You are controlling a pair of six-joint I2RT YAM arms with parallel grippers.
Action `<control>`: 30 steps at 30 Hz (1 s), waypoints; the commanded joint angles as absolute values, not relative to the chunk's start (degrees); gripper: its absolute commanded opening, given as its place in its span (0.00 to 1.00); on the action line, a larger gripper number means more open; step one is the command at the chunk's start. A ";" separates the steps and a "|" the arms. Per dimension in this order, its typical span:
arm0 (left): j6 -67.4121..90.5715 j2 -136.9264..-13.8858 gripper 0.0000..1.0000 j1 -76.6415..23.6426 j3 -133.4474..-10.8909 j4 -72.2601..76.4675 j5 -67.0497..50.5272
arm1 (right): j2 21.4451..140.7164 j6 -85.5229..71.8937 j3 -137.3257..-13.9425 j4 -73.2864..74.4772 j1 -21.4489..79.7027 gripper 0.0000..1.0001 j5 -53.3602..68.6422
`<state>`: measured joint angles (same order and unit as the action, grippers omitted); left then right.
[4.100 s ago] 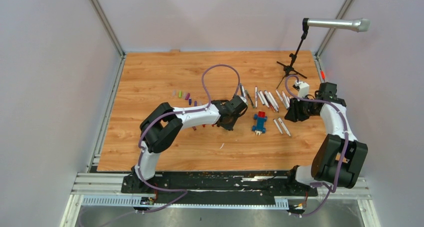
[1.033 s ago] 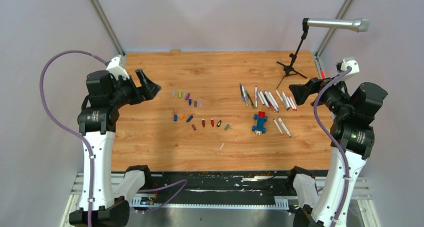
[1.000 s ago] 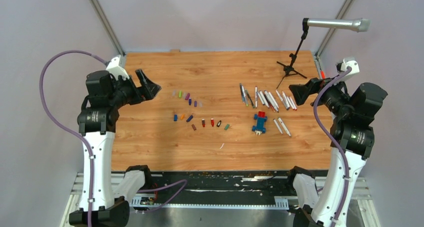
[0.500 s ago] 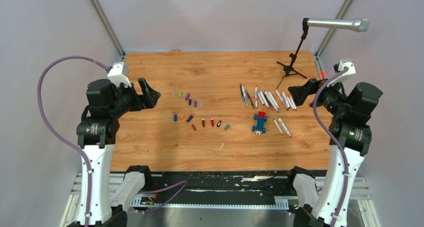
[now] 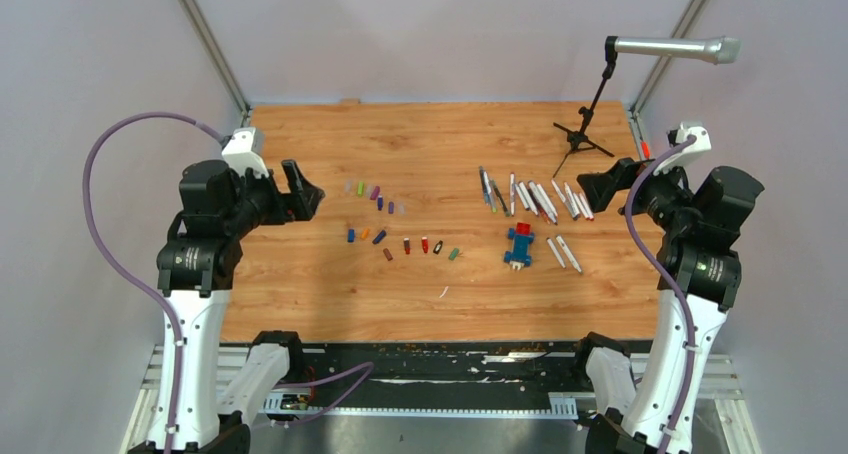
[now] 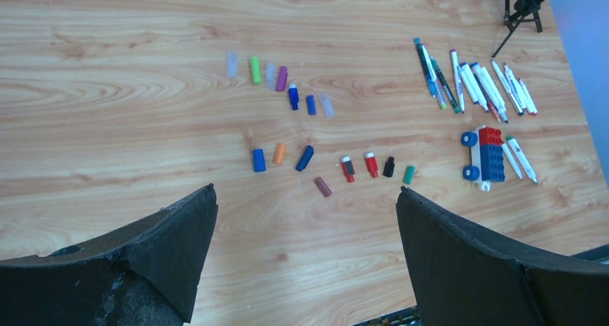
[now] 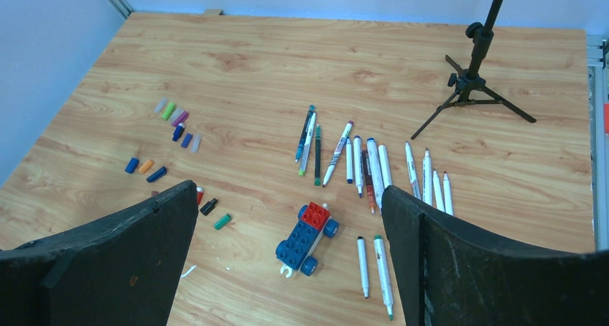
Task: Open the pen caps
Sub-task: Reset both arms
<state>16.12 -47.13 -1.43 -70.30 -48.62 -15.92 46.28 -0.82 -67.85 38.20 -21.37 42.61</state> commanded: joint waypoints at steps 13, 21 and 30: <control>14.59 -46.48 1.00 -1.79 -69.53 -47.07 -15.86 | 45.42 -1.58 -66.97 36.15 -21.66 1.00 41.27; 14.59 -46.41 1.00 -1.81 -69.43 -47.04 -15.92 | 45.49 -1.58 -67.23 36.17 -21.65 1.00 41.31; 14.67 -46.38 1.00 -1.78 -69.26 -46.88 -16.12 | 45.51 -1.76 -67.15 36.20 -21.63 1.00 41.04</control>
